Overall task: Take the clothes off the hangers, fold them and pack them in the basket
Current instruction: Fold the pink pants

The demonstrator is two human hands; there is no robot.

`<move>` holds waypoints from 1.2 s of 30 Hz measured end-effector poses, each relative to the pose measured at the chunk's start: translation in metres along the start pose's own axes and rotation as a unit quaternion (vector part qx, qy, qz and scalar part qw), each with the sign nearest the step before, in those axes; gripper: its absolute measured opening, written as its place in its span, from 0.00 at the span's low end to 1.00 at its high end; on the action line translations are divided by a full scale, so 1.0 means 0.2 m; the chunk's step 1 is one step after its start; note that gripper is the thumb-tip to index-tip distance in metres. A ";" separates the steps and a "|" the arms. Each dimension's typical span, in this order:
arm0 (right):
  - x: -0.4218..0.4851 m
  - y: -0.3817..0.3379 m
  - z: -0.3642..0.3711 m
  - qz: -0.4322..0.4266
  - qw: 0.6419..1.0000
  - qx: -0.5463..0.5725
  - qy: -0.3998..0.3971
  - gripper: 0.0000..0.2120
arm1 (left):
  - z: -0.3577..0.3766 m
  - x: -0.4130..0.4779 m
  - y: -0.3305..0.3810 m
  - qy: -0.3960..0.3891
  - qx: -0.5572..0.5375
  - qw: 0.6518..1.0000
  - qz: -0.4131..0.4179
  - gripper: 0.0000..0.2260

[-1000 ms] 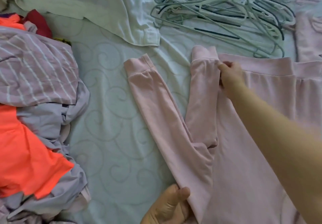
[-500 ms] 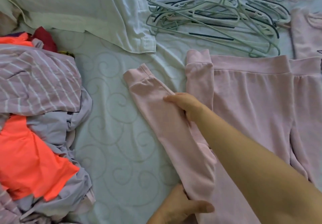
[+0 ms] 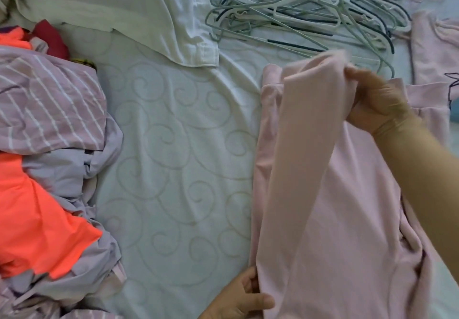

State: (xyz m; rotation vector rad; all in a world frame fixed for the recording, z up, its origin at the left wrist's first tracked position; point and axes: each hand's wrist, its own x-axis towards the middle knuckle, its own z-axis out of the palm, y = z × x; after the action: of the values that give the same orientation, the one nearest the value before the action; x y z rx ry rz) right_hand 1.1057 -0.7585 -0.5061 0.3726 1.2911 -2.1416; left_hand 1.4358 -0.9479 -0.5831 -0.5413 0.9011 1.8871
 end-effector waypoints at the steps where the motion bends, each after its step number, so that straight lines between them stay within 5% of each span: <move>1: 0.00 -0.03 0.00 -0.028 0.999 0.034 0.001 0.13 | 0.00 0.01 -0.02 0.009 -0.006 1.000 0.002 0.42; 4: 0.07 0.00 -0.05 -0.026 0.998 0.011 0.059 0.11 | -0.01 0.04 -0.07 0.049 -0.046 0.998 0.002 0.44; 9: 0.20 0.14 -0.12 0.149 0.951 -0.168 0.212 0.02 | 0.03 0.05 -0.09 0.086 -0.067 0.994 0.019 0.47; 12: 0.24 0.08 -0.08 0.052 0.977 -0.116 0.171 0.06 | 0.08 0.03 -0.13 0.119 0.026 0.992 0.025 0.46; 15: 0.26 0.04 -0.04 -0.043 0.992 -0.060 0.099 0.11 | 0.12 0.02 -0.18 0.184 0.136 0.973 0.043 0.30; 18: 0.28 0.11 -0.07 0.004 0.987 -0.073 0.141 0.11 | 0.09 -0.02 -0.18 0.194 0.082 0.977 0.025 0.17; 20: 0.28 0.18 -0.10 0.100 0.966 -0.133 0.200 0.06 | 0.06 -0.03 -0.19 0.166 0.019 0.986 -0.001 0.19; 22: 0.29 0.21 -0.11 0.149 0.951 -0.166 0.213 0.14 | 0.03 -0.04 -0.24 0.161 -0.012 0.987 -0.019 0.26; 26: 0.36 0.17 -0.06 0.029 0.973 -0.128 0.188 0.08 | 0.01 -0.04 -0.33 0.206 -0.030 0.978 -0.015 0.45; 31: 0.35 0.22 -0.09 0.084 0.965 -0.149 0.197 0.16 | 0.01 -0.05 -0.33 0.186 -0.022 0.982 0.002 0.36; 36: 0.20 0.22 -0.11 0.092 0.973 -0.186 0.100 0.18 | 0.05 -0.05 -0.28 0.186 -0.074 0.980 0.003 0.29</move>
State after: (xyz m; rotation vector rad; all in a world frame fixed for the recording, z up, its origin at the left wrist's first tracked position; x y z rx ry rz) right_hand 1.1011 -0.7681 -0.5693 0.5348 1.6647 -1.6960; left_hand 1.4903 -0.9295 -0.5906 -1.0078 1.0022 1.9017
